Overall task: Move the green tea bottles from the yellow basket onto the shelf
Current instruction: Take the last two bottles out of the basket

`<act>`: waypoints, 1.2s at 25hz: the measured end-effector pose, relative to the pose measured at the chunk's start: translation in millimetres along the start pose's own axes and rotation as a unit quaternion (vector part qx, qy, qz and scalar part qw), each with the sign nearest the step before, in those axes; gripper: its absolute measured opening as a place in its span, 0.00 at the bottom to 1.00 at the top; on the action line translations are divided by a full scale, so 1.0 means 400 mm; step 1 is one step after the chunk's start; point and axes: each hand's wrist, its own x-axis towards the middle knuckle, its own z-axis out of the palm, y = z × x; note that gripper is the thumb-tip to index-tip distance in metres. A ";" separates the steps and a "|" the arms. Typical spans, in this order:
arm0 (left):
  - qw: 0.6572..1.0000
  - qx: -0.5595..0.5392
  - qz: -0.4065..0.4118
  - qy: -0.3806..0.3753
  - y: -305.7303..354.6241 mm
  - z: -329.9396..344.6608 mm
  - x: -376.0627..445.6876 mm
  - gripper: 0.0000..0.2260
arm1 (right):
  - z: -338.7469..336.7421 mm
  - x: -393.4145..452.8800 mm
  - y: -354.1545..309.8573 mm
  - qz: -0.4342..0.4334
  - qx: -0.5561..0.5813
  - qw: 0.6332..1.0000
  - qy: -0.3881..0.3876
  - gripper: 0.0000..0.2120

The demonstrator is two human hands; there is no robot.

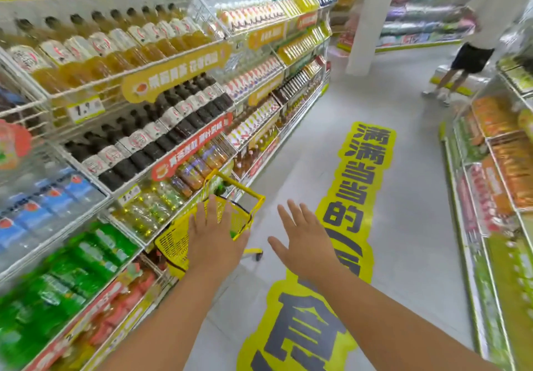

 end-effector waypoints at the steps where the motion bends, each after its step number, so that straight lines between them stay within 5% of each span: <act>1: 1.000 0.002 0.005 -0.008 0.008 0.005 0.055 0.36 | -0.002 0.046 0.011 0.002 0.007 1.000 -0.007 0.40; 7: 1.000 -0.008 -0.013 -0.020 0.051 0.075 0.326 0.37 | 0.056 0.322 0.101 -0.011 0.030 0.999 -0.022 0.38; 19: 0.960 -0.017 -0.277 -0.020 0.053 0.356 0.598 0.36 | 0.301 0.865 0.225 -0.240 0.001 0.959 -0.151 0.37; 30: 0.940 -0.006 -0.336 -0.063 -0.167 0.812 0.700 0.38 | 0.828 1.097 0.112 -0.301 0.012 0.922 -0.243 0.38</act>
